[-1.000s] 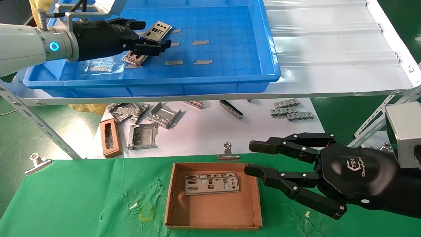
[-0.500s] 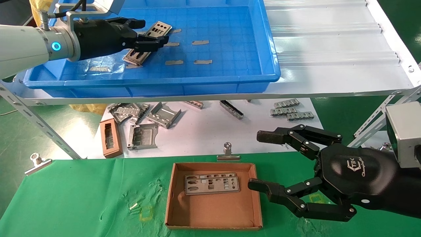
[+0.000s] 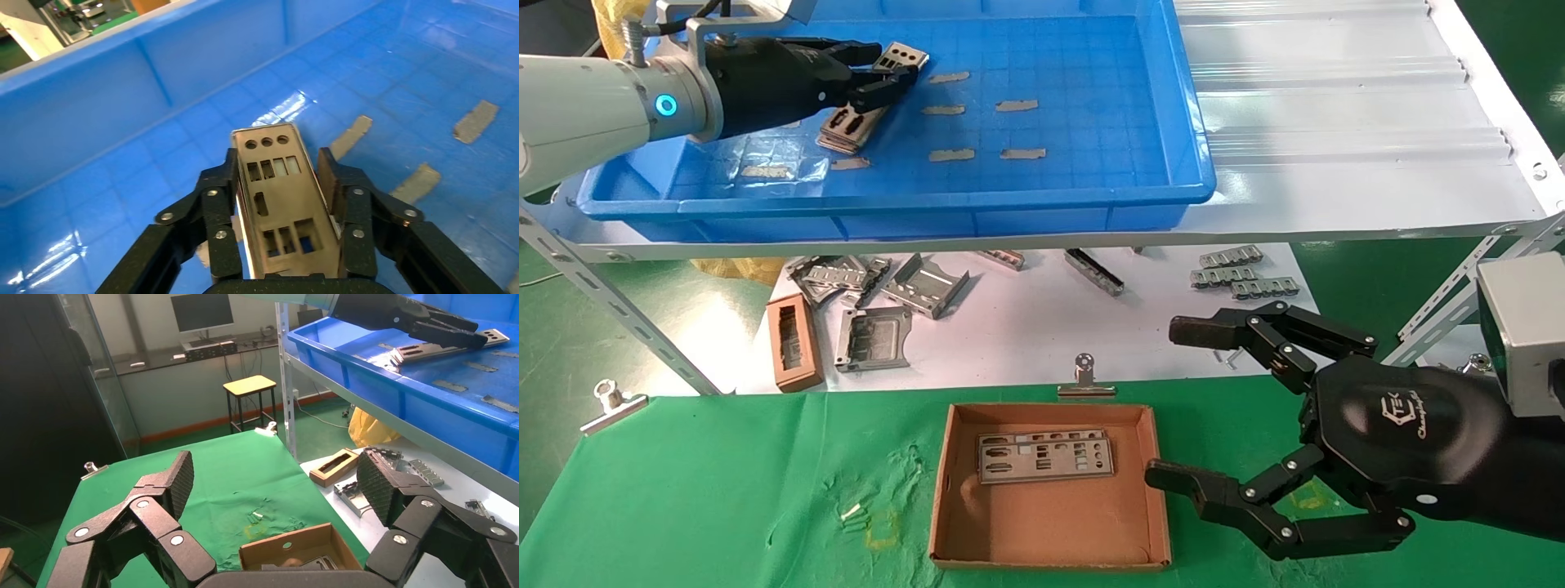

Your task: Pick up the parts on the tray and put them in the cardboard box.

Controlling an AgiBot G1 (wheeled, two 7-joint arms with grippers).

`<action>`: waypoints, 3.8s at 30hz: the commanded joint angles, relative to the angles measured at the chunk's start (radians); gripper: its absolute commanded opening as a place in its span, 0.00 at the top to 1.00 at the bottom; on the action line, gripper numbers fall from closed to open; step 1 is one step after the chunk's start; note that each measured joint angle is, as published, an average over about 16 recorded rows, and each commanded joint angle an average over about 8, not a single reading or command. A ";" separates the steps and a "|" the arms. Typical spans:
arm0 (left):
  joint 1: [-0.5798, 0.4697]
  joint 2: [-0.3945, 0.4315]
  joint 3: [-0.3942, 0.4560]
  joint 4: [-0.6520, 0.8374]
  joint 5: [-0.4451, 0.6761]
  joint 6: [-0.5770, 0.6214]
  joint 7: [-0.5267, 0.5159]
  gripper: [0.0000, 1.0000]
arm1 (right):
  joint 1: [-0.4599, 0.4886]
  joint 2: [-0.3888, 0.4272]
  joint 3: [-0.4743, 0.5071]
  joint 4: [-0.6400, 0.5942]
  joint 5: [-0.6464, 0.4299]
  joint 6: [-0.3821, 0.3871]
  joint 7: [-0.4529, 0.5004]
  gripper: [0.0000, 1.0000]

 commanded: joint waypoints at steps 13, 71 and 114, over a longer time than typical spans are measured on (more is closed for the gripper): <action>-0.014 -0.015 -0.010 -0.024 -0.014 0.014 0.026 1.00 | 0.000 0.000 0.000 0.000 0.000 0.000 0.000 0.00; -0.081 -0.126 -0.011 -0.058 -0.021 0.623 -0.077 1.00 | 0.000 0.000 0.000 0.000 0.000 0.000 0.000 0.00; 0.451 -0.211 0.440 -0.834 -0.183 0.391 0.032 1.00 | 0.000 0.000 0.000 0.000 0.000 0.000 0.000 0.00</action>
